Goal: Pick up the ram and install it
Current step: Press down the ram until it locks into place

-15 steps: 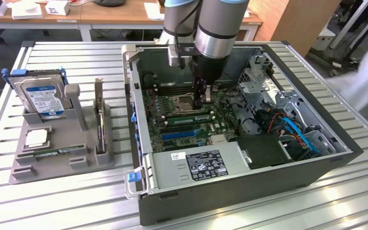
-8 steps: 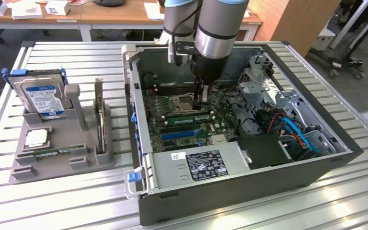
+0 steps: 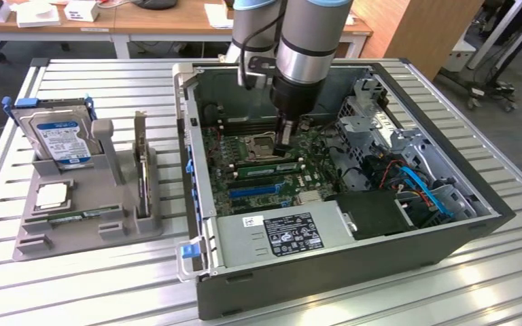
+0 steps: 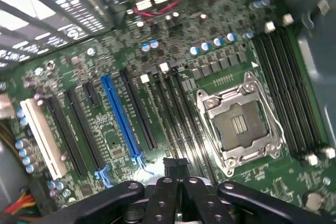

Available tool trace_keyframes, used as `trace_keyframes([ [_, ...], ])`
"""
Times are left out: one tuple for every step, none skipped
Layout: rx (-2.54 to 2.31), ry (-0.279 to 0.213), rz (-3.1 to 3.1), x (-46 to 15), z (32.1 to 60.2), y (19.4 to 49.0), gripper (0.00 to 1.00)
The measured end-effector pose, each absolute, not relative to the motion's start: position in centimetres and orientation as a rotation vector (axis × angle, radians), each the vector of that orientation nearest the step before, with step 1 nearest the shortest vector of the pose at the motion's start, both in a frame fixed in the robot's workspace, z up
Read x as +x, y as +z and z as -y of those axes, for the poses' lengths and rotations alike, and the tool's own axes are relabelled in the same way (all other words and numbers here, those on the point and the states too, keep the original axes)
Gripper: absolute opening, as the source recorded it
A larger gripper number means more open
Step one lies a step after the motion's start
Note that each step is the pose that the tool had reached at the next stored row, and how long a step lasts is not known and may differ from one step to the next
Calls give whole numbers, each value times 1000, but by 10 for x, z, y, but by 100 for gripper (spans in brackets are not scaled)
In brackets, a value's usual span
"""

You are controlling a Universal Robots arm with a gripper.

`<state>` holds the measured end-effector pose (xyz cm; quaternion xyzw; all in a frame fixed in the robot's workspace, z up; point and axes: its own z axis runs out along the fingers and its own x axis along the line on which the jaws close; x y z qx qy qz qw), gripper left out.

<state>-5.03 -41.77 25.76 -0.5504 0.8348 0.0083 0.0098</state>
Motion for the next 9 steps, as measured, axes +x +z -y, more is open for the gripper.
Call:
trace_keyframes([
  [-1693, 26, -2622, -50, 418, 257, 9],
  [-1669, 25, -2638, -50, 418, 257, 9],
  [-1646, 25, -2652, -50, 418, 257, 9],
  [-1622, 25, -2667, -50, 418, 257, 9],
  [-1598, 25, -2681, -50, 418, 257, 9],
  [-1572, 24, -2696, -50, 418, 257, 9],
  [-1548, 24, -2710, -50, 418, 257, 9],
  [-1524, 24, -2723, -50, 418, 257, 9],
  [-1499, 23, -2737, -50, 418, 257, 9],
])
